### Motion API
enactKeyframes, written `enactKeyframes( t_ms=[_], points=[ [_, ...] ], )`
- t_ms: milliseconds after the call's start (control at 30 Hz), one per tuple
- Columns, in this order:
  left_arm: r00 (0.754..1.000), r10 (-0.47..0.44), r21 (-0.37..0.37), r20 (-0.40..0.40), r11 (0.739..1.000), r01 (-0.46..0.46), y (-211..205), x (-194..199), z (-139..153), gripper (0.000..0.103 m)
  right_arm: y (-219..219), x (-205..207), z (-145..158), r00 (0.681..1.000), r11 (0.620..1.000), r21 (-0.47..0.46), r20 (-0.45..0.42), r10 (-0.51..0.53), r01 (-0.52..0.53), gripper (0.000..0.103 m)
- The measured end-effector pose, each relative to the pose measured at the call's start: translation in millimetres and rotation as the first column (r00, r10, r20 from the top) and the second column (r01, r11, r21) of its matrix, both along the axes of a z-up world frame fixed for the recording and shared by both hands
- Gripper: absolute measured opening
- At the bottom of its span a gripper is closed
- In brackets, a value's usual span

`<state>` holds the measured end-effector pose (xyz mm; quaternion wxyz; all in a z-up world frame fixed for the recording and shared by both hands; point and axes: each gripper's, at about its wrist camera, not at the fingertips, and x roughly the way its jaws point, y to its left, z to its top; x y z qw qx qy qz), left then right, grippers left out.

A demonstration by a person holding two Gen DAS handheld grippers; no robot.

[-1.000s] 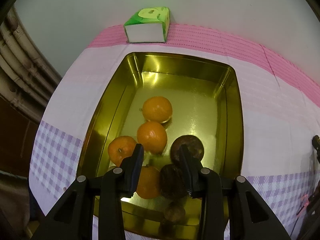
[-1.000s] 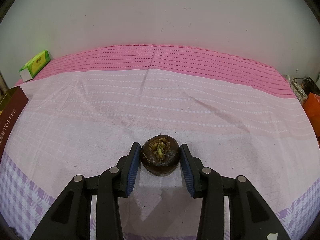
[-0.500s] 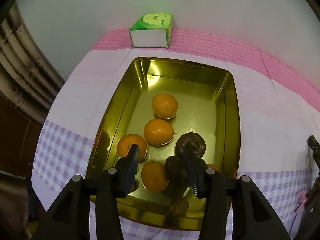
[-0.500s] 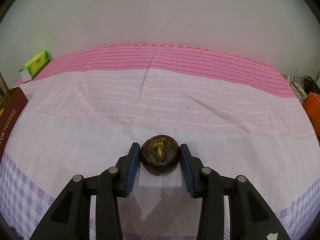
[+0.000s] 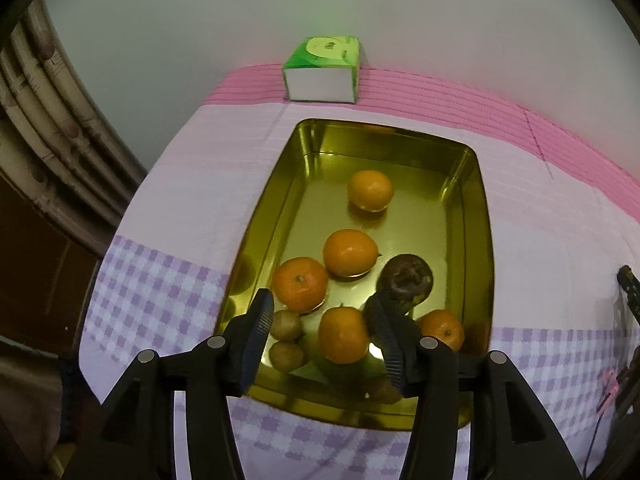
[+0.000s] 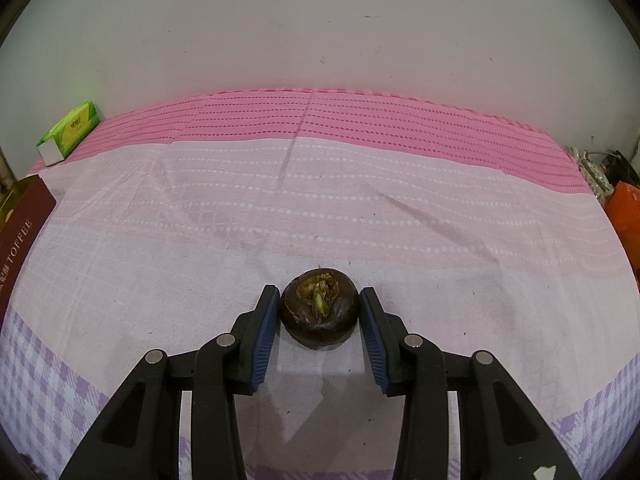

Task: Organize fruits
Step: 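Open the left gripper and withdraw it from the tin, then carry the passion fruit into the tin and open the right gripper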

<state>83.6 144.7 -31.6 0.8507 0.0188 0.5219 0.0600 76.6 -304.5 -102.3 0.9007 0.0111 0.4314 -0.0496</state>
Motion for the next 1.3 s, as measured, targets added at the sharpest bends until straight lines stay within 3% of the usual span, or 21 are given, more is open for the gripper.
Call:
enactKeyframes(
  t_ms=[600, 833, 1300],
  points=[
    [0.998, 0.067, -0.031, 0.009, 0.997, -0.067, 35.8, -22.7, 3.9, 0.057, 2.3, -2.6, 0.5, 1.0, 1.0, 0.005, 0.003, -0.015, 0.015, 0.036],
    [0.996, 0.083, -0.032, 0.021, 0.996, -0.082, 45.5, -29.9, 5.7, 0.069, 7.2, -4.2, 2.2, 1.0, 1.0, -0.008, -0.005, -0.024, 0.024, 0.035],
    [0.993, 0.11, -0.029, 0.042, 0.994, -0.109, 61.4, -44.6, 7.6, 0.078, 66.7, -10.3, 26.6, 0.994, 0.994, -0.016, -0.007, 0.105, -0.105, 0.035]
  ],
)
